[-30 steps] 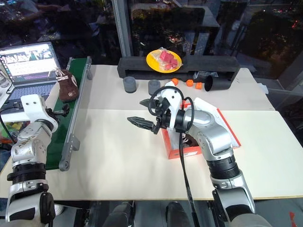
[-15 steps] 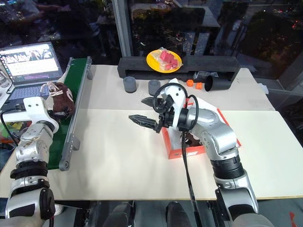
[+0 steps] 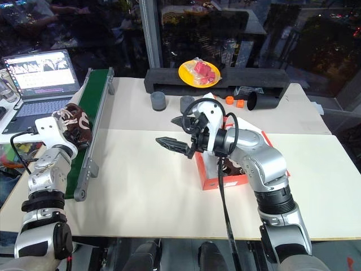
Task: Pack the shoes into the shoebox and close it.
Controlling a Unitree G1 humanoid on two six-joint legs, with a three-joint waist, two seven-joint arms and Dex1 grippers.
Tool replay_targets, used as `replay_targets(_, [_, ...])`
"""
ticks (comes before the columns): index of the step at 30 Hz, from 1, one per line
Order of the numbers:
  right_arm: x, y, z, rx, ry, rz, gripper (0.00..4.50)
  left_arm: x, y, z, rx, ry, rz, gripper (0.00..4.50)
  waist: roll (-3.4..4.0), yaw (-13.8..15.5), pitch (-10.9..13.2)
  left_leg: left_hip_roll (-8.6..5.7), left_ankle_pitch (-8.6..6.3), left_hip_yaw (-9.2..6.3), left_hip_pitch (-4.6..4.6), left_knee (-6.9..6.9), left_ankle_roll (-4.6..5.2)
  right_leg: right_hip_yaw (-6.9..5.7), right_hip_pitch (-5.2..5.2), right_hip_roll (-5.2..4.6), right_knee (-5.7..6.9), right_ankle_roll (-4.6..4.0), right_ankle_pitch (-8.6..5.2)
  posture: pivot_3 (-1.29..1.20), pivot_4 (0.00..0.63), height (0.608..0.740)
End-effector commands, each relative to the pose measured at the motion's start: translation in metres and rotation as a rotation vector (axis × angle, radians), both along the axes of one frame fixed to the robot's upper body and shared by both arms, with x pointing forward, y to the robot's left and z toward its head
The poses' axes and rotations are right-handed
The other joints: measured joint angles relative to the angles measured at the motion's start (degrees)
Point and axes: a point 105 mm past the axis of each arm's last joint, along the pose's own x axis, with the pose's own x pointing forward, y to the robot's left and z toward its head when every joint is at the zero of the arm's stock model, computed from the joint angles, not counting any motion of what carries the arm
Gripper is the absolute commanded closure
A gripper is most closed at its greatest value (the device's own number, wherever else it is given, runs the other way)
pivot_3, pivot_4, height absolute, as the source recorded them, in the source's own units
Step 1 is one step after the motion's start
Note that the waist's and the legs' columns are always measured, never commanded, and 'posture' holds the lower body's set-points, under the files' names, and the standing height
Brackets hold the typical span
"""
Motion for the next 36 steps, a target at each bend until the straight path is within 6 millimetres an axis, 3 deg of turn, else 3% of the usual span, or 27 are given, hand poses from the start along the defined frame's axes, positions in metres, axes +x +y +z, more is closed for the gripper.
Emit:
replay_targets(1, [-0.005, -0.001, 0.022, 0.037, -0.066, 0.000, 0.00, 0.003, -0.003, 0.030, 0.027, -0.092, -0.003, 4.41, 0.00, -0.01, 0.00, 0.00, 0.00, 0.00, 0.00, 0.00, 0.00, 0.00, 0.00, 0.00, 0.00, 0.00, 0.00, 0.00, 0.150, 0.740])
replay_targets(5, [0.010, -0.012, 0.050, 0.245, 0.008, -0.079, 0.00, 0.014, -0.051, 0.072, -0.006, -0.239, -0.209, 4.41, -0.01, 0.38, 0.01, 0.00, 0.01, 0.00, -0.04, 0.00, -0.01, 0.00, -0.01, -0.01, -0.03, 0.00, 0.00, 0.00, 0.150, 0.740])
replay_targets(10, [0.027, -0.037, 0.092, 0.596, 0.198, -0.110, 0.00, 0.017, -0.141, 0.114, -0.029, -0.323, -0.552, 4.41, -0.04, 0.87, 0.00, 0.00, 0.02, -0.04, -0.11, 0.02, -0.03, -0.04, 0.01, -0.02, -0.10, -0.01, 0.01, 0.00, 0.150, 0.740])
replay_targets(13, [0.030, -0.042, 0.098, 0.671, 0.266, -0.112, 0.00, 0.014, -0.164, 0.123, -0.036, -0.332, -0.627, 4.41, -0.04, 0.60, 0.00, 0.00, 0.01, -0.02, -0.12, 0.01, -0.02, -0.04, 0.03, -0.02, -0.18, -0.01, 0.01, 0.00, 0.150, 0.740])
replay_targets(19, [0.033, -0.051, 0.105, 0.771, 0.341, -0.140, 0.00, -0.009, -0.247, 0.161, -0.071, -0.388, -0.925, 4.41, -0.02, -1.31, 0.01, 0.02, 0.02, 0.03, -0.12, -0.14, 0.00, 0.02, -0.08, 0.00, -0.17, -0.01, 0.00, 0.00, 0.150, 0.740])
replay_targets(24, [0.035, -0.055, 0.105, 0.775, 0.341, -0.173, 0.00, -0.024, -0.272, 0.171, -0.069, -0.390, -1.040, 4.41, -0.01, -1.40, 0.02, 0.02, 0.02, 0.04, -0.11, -0.13, 0.00, 0.02, -0.05, 0.01, -0.18, 0.01, -0.01, 0.00, 0.150, 0.740])
replay_targets(31, [0.035, -0.057, 0.108, 0.761, 0.309, -0.202, 0.00, -0.027, -0.288, 0.159, -0.076, -0.332, -1.113, 4.41, 0.00, -1.31, 0.02, 0.01, 0.02, 0.05, -0.11, -0.13, 0.01, 0.03, -0.04, 0.02, -0.21, 0.01, -0.01, 0.00, 0.150, 0.740])
replay_targets(36, [0.038, -0.058, 0.106, 0.747, 0.304, -0.217, 0.00, -0.038, -0.307, 0.163, -0.078, -0.344, -1.189, 4.41, 0.01, -1.13, 0.03, 0.01, 0.02, 0.05, -0.13, -0.13, 0.01, 0.03, -0.05, 0.01, -0.23, 0.02, -0.02, 0.00, 0.150, 0.740])
